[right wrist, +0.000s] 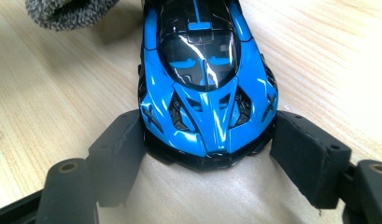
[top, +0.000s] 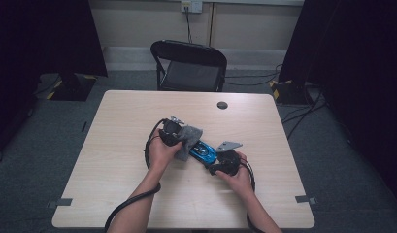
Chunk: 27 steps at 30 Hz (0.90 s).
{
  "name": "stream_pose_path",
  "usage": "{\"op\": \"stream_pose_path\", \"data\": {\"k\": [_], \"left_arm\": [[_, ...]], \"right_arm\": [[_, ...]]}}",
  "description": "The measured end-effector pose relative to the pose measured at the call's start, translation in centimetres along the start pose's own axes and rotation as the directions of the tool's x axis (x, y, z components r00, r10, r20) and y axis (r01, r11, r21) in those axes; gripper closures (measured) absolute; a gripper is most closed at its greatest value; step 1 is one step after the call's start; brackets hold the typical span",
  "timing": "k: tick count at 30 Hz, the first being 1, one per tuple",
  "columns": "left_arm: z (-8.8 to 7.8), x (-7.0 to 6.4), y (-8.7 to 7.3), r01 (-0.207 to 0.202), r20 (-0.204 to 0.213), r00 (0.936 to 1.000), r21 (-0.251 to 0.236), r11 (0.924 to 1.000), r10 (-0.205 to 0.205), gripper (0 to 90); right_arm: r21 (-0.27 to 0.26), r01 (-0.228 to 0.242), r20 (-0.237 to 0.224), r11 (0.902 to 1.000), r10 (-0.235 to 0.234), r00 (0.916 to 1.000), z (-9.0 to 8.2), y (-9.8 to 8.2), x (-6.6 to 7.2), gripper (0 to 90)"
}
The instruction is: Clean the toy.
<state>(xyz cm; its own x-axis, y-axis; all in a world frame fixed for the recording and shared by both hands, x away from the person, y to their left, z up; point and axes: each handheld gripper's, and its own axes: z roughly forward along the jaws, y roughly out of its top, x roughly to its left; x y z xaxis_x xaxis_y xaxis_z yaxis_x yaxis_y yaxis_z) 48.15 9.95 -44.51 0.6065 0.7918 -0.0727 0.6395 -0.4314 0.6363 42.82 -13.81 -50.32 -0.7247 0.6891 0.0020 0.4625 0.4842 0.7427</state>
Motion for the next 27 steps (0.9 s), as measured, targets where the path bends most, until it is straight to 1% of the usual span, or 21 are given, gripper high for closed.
{"op": "stream_pose_path", "data": {"k": [2,4,5,6,7,9,10,12,13,14,16,17,18,20,21,23,24,27], "left_arm": [[-0.1,0.1,0.0,0.004,0.000,1.0000,0.000,1.0000,-0.004,74.6],[-0.3,0.6,-0.2,0.013,-0.011,0.9999,0.001,0.9999,-0.013,74.6],[-0.4,0.9,-0.3,0.014,-0.013,0.9998,0.011,0.9998,-0.014,74.6],[-0.4,1.2,-0.5,0.024,-0.012,0.9996,0.005,0.9997,-0.024,74.6],[-0.4,1.4,-0.7,0.044,-0.003,0.9990,-0.004,0.9990,-0.044,74.6],[-0.6,1.6,-0.8,0.052,-0.007,0.9986,-0.003,0.9986,-0.052,74.6],[-0.7,1.8,-0.9,0.046,-0.008,0.9989,0.005,0.9989,-0.046,74.6],[-0.9,2.0,-0.9,0.050,-0.019,0.9986,0.007,0.9987,-0.050,74.6],[-0.9,2.1,-0.9,0.052,-0.017,0.9985,0.005,0.9986,-0.052,74.6],[-1.0,2.0,-0.9,0.057,-0.026,0.9980,-0.003,0.9983,-0.058,74.7],[-1.0,2.0,-0.9,0.058,-0.027,0.9980,-0.003,0.9983,-0.058,74.6],[-1.2,2.1,-0.9,0.053,-0.021,0.9984,0.003,0.9986,-0.053,74.6],[-1.3,2.1,-0.9,0.049,-0.023,0.9985,-0.001,0.9988,-0.049,74.7],[-1.5,1.9,-0.7,0.043,-0.016,0.9990,-0.006,0.9991,-0.043,74.7],[-1.7,1.5,-0.5,0.041,0.004,0.9992,-0.019,0.9990,-0.041,74.6],[-1.7,0.8,-0.2,0.037,0.026,0.9990,-0.029,0.9989,-0.037,74.7],[-1.7,0.3,0.0,0.021,0.040,0.9990,-0.027,0.9994,-0.020,74.6],[-1.5,-0.8,0.5,0.009,0.072,0.9974,-0.039,0.9992,-0.006,74.6]], "right_arm": [[0.000,0.000,0.000,1.0000,0.000,1.0000,0.0,0.0,0.0,26.1],[0.000,0.000,0.000,1.0000,0.000,1.0000,0.0,0.0,0.0,26.1],[0.000,0.000,0.000,1.0000,0.000,1.0000,0.0,0.0,0.0,26.1],[0.000,0.000,0.000,1.0000,0.000,1.0000,0.0,0.0,0.0,26.1],[0.000,0.000,0.000,1.0000,0.000,1.0000,0.0,0.0,0.0,26.1],[0.000,0.000,0.000,1.0000,0.000,1.0000,0.0,0.0,0.0,26.1],[0.000,0.000,0.000,1.0000,0.000,1.0000,0.0,0.0,0.0,26.1],[0.000,0.000,0.000,1.0000,0.000,1.0000,0.0,0.0,0.0,26.1],[0.000,0.000,0.000,1.0000,0.000,1.0000,0.0,0.0,0.0,26.1],[0.000,0.000,0.000,1.0000,0.000,1.0000,0.0,0.0,0.0,26.0],[0.000,0.000,0.000,1.0000,0.000,1.0000,0.0,0.0,0.0,26.1],[0.000,0.000,0.000,1.0000,0.000,1.0000,0.0,0.0,0.0,26.1],[0.000,0.000,0.000,1.0000,0.000,1.0000,0.0,0.0,0.0,26.1],[0.000,0.000,-0.001,1.0000,0.000,1.0000,0.0,0.0,0.0,26.0],[0.000,0.000,-0.001,1.0000,0.000,1.0000,0.0,0.0,0.0,26.0],[0.001,-0.001,-0.001,1.0000,0.001,1.0000,0.0,0.0,0.0,26.0],[0.001,-0.001,-0.001,1.0000,0.001,1.0000,0.0,0.0,0.0,26.0],[0.001,0.000,-0.003,1.0000,0.000,1.0000,0.0,0.0,-0.1,25.9]]}}
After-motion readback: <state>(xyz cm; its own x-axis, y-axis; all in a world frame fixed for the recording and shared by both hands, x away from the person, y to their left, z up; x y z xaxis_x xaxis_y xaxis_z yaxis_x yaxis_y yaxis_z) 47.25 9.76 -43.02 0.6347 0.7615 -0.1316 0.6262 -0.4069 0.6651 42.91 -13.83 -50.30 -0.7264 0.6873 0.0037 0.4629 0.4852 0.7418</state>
